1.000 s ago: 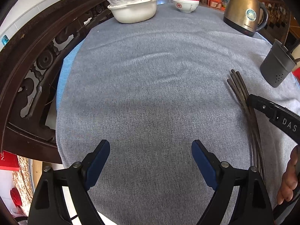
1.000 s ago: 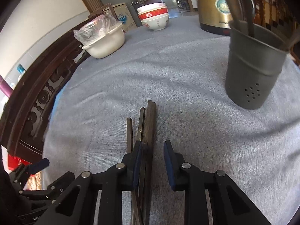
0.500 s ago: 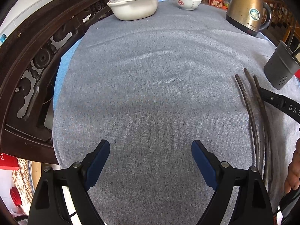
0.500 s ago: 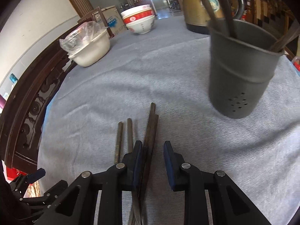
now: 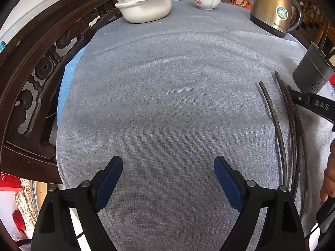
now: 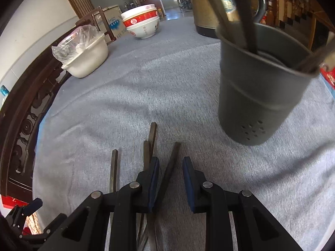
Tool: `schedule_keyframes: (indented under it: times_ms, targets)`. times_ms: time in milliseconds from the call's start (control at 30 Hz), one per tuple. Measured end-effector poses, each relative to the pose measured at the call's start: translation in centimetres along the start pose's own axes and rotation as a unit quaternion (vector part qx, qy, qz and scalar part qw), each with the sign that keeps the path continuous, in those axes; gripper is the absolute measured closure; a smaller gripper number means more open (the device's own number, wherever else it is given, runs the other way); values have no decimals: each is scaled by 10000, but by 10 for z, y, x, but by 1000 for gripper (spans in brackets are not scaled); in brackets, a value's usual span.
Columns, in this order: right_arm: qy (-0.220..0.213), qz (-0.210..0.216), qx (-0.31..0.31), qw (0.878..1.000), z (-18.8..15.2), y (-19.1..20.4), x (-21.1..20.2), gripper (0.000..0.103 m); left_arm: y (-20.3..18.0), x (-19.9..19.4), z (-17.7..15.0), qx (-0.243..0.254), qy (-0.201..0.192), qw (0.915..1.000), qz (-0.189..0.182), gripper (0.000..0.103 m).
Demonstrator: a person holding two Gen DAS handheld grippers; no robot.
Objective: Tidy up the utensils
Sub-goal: 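Lower both tools to the dark sticks and close the right tool on one, then close the left tool on another dark stick while the right tool holds its stick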
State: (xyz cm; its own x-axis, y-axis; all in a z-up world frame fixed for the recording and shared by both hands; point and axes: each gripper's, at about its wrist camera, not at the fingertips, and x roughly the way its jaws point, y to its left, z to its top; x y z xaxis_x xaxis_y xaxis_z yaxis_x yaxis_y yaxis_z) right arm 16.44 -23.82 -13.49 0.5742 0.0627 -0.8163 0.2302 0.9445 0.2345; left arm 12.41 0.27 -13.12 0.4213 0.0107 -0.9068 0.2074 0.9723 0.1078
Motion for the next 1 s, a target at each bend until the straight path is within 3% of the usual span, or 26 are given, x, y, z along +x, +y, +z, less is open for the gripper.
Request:
schedule_keyframes:
  times_ms: [100,233,633,800,1000]
  targets:
    - [7,-57,-120,9999,4,4,4,91,-3,-3,-1,39,-26,10000,-9,14]
    - [-9,9,-191,9998,0,3,2,96,-4,-8,-2,71,-81,9999,15,14]
    - [-586,125,255,9979,-24,-44,-43,96,-29,-17,3,287,-20,9993,-229,14]
    - [-453,86,538,9975,-31,-69,-44,96,-44,-14,23,390,85,9980,-500,14]
    - [-354,-8,309,9989,-29,-66,-44,93,-58,-3,49,392,277,9963,-708,17]
